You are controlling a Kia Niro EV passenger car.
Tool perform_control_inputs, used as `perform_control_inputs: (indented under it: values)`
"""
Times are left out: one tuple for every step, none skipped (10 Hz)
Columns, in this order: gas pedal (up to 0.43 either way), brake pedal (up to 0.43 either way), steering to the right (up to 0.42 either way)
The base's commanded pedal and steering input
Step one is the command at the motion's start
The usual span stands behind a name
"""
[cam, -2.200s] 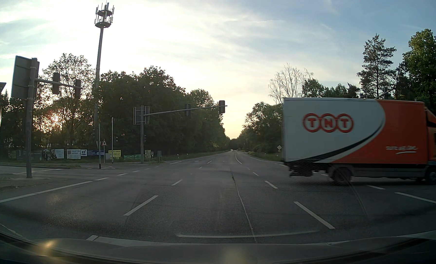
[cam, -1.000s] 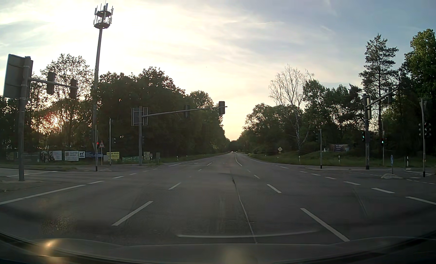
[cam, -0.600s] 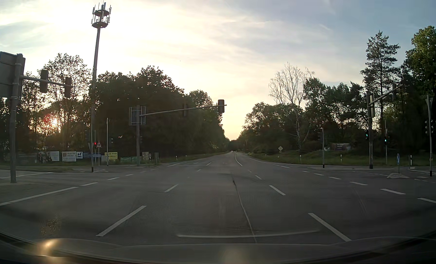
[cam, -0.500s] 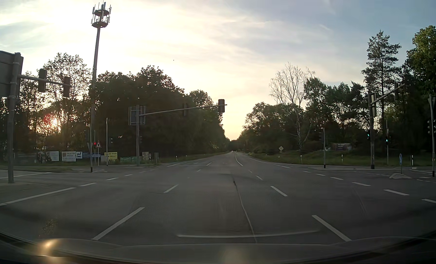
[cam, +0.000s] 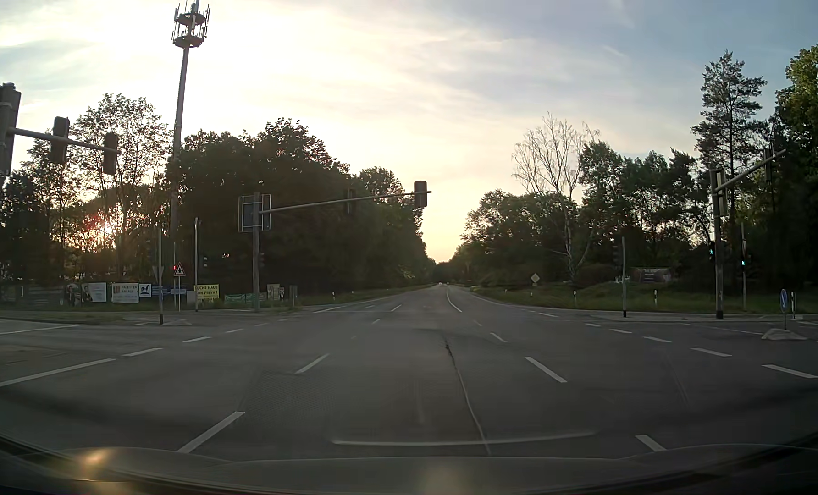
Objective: Follow the waypoints while adhering to traffic rules and regulations
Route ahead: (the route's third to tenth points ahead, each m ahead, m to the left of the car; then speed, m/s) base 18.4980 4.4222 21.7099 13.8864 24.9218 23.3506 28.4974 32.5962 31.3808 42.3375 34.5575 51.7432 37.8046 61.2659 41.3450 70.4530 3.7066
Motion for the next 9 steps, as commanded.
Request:
perform_control_inputs:
  values:
    - [0.398,0.0,-0.024]
    - [0.398,0.0,-0.024]
    - [0.398,0.0,-0.022]
    - [0.398,0.0,-0.02]
    - [0.398,0.0,-0.018]
    - [0.398,0.0,-0.018]
    - [0.39,0.0,-0.018]
    - [0.39,0.0,-0.018]
    - [0.378,0.0,-0.018]
